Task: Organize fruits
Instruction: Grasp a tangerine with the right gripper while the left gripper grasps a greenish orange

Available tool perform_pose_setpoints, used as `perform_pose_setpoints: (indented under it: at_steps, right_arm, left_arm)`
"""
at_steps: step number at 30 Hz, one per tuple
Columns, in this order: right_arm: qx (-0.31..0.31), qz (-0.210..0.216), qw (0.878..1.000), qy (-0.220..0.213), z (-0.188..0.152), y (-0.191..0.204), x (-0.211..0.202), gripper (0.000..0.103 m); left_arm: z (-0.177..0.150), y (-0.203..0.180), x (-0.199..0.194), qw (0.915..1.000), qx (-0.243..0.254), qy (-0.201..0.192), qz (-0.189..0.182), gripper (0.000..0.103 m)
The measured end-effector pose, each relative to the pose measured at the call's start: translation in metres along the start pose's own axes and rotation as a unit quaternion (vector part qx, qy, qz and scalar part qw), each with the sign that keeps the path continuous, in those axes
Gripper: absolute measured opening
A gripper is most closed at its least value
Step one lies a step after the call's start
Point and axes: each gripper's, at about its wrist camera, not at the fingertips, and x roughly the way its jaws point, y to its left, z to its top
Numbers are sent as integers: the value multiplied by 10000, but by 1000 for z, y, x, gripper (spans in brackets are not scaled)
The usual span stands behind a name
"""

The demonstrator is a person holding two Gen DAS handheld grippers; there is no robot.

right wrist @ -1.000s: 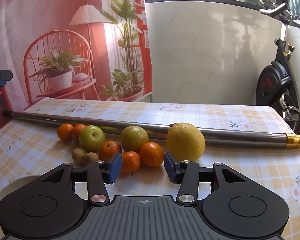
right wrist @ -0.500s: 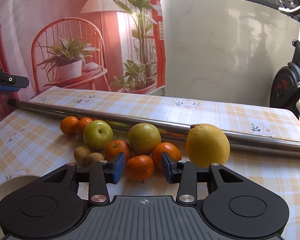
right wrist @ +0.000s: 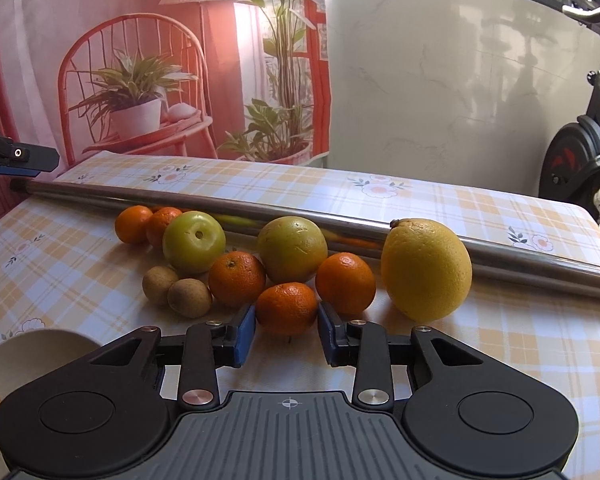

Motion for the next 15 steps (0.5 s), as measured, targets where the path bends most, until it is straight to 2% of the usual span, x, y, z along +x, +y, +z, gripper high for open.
perform_pose_setpoints:
  at_steps: [15]
  right_arm:
    - [242,142,9995,-152,1,-6,3,32]
  left_arm:
    - [-9,-13,7,9993,203,195,-226,50]
